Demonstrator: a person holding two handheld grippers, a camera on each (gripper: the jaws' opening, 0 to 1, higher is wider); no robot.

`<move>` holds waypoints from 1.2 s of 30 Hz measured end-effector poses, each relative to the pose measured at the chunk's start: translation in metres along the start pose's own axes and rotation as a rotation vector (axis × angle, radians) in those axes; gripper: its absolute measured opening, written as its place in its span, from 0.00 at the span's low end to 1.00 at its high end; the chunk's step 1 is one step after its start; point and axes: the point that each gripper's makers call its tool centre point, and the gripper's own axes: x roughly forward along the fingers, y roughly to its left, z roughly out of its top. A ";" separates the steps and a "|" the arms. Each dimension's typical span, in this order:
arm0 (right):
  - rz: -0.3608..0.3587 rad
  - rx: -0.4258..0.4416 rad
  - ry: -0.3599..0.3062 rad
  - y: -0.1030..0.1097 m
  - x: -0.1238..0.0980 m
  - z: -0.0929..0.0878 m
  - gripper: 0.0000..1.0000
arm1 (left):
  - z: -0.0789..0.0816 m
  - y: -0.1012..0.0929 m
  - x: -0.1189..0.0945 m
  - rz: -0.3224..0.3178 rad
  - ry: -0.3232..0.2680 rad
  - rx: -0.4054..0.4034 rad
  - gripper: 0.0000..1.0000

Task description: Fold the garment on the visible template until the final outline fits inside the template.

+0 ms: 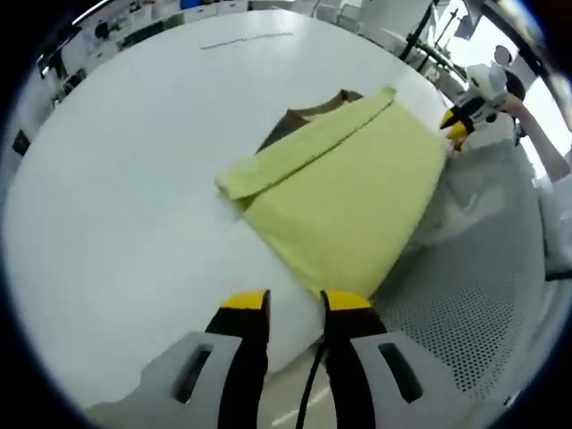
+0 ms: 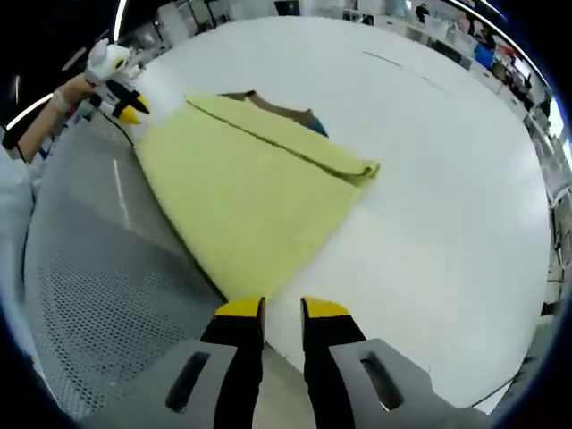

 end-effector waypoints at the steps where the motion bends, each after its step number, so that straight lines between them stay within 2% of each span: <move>1: -0.006 0.001 -0.014 -0.002 -0.001 0.005 0.15 | 0.004 0.000 -0.002 -0.002 -0.004 0.008 0.21; 4: -0.015 -0.018 -0.038 -0.006 -0.003 0.015 0.16 | 0.015 0.005 -0.003 0.020 -0.033 0.044 0.21; 9: -0.088 -0.087 -0.081 -0.020 -0.005 0.035 0.14 | 0.030 0.011 -0.002 0.035 -0.058 0.077 0.22; 11: -0.092 -0.083 -0.101 -0.023 -0.006 0.041 0.14 | 0.037 0.015 0.000 0.048 -0.078 0.106 0.22; 17: -0.122 -0.093 -0.119 -0.034 -0.001 0.051 0.15 | 0.051 0.026 0.007 0.083 -0.111 0.115 0.23; 24: -0.150 -0.089 -0.147 -0.040 0.009 0.058 0.15 | 0.051 0.030 0.021 0.108 -0.111 0.132 0.23; 31: -0.172 -0.077 -0.160 -0.050 0.016 0.059 0.15 | 0.053 0.038 0.025 0.149 -0.124 0.128 0.20; 34: -0.193 -0.077 -0.169 -0.056 0.020 0.061 0.16 | 0.058 0.040 0.025 0.140 -0.157 0.099 0.20; 36: -0.201 -0.068 -0.183 -0.059 0.022 0.063 0.17 | 0.059 0.042 0.027 0.150 -0.156 0.103 0.19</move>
